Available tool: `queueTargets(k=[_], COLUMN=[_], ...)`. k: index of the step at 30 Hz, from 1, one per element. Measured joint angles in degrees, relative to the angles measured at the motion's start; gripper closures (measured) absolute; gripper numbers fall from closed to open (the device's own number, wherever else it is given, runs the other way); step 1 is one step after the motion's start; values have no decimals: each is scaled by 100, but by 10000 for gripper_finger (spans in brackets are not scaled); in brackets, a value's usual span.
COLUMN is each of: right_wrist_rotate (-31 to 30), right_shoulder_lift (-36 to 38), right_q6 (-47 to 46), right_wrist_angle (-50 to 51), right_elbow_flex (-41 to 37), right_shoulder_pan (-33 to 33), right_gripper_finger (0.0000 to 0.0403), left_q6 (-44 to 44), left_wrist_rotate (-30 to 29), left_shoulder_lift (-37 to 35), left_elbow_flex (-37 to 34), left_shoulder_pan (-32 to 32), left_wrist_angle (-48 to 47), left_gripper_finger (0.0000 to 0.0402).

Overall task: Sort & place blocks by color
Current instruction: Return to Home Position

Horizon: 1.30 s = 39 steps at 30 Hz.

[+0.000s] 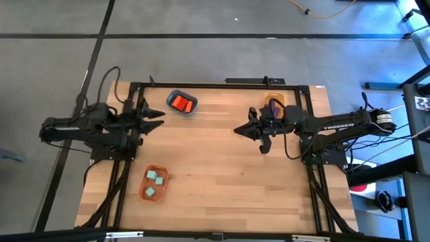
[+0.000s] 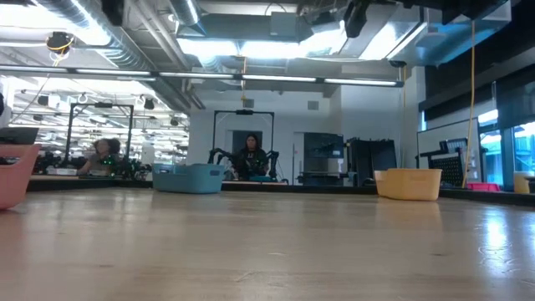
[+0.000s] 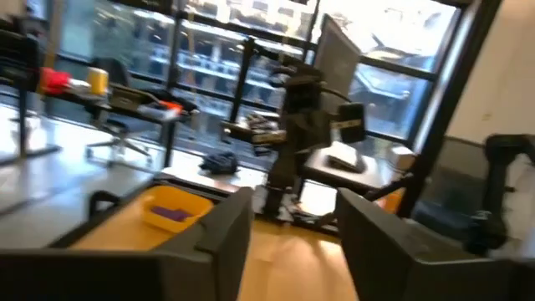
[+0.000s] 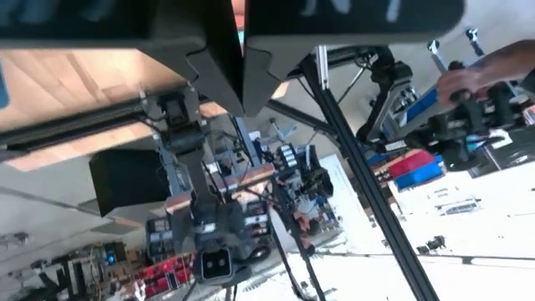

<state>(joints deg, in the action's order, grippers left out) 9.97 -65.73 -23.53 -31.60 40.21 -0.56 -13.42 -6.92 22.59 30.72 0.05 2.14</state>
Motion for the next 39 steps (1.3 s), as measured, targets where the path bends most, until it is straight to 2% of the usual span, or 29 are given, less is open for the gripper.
queueTargets(k=[3, 7, 9, 12, 16, 23, 25, 28, 33, 39], right_wrist_rotate=[60, 75, 78, 73, 70, 74, 76, 195, 381, 525], right_shoulder_lift=[-7, -7, -7, -7, -7, -7, -7, -7, -7, -7], right_q6=[-20, -184, -228, -393, -767, -780, -798, -796, -929, -1285], right_wrist_angle=[119, 144, 155, 155, 130, 104, 103, 104, 103, 101], right_elbow_flex=[0, -2, -2, -2, -2, -2, -2, -2, -2, -2], right_shoulder_pan=[0, 0, -2, -2, -6, -33, -35, -35, -33, -45], right_gripper_finger=[401, 401, 401, 401, 401, 401, 401, 401, 401, 401], left_q6=[186, 237, 129, -36, -142, -869, -916, -911, -575, -576], left_wrist_rotate=[-54, -52, -22, 5, 159, 355, 356, 502, 1114, 1102], left_shoulder_lift=[-589, -1428, -1824, -2265, -2220, -2252, -2238, -2222, -2244, -2242], left_elbow_flex=[-226, -758, -1097, -1587, -2027, -3027, -3027, -3026, -3027, -3027], left_shoulder_pan=[144, 267, 285, 283, 282, 283, 283, 282, 280, 280], left_wrist_angle=[-216, -199, -174, 54, 577, 1901, 1488, 1428, 1040, 261], left_gripper_finger=[283, 369, 392, 395, 399, 401, 401, 401, 401, 401])
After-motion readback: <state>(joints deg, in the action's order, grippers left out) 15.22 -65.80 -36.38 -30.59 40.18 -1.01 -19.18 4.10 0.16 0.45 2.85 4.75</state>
